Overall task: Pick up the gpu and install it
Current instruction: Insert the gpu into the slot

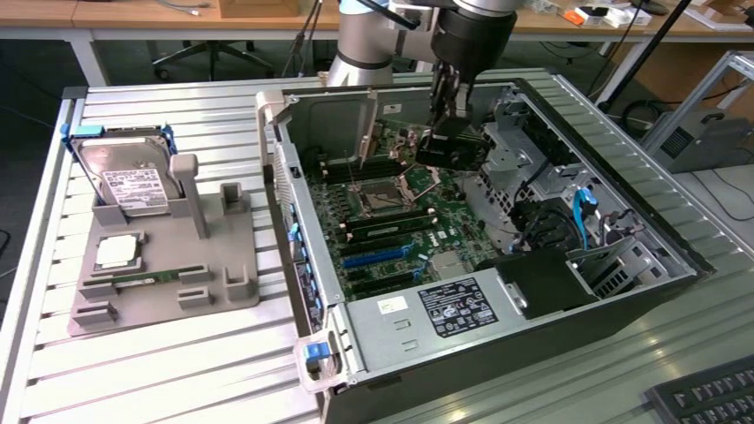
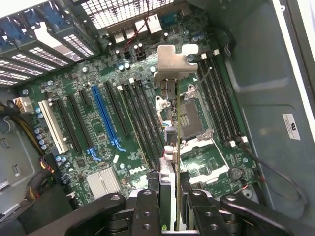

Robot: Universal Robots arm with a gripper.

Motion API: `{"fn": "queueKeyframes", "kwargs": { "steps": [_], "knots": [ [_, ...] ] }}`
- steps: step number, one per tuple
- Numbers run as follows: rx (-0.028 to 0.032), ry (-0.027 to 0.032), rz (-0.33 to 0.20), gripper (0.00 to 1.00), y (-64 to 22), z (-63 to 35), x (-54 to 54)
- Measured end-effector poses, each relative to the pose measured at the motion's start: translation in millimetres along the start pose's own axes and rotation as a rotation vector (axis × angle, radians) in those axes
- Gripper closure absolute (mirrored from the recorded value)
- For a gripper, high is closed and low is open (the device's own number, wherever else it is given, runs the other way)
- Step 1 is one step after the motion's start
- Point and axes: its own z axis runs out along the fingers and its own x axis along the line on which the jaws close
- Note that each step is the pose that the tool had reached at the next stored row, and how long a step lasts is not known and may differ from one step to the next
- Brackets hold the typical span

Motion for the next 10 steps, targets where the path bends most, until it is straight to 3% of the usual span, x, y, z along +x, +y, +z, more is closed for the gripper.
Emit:
{"fn": "queueKeyframes", "kwargs": {
  "steps": [10],
  "knots": [
    [-0.0010,0.0000,-0.037,0.73,-0.1,0.2,0.3]
  ]
}}
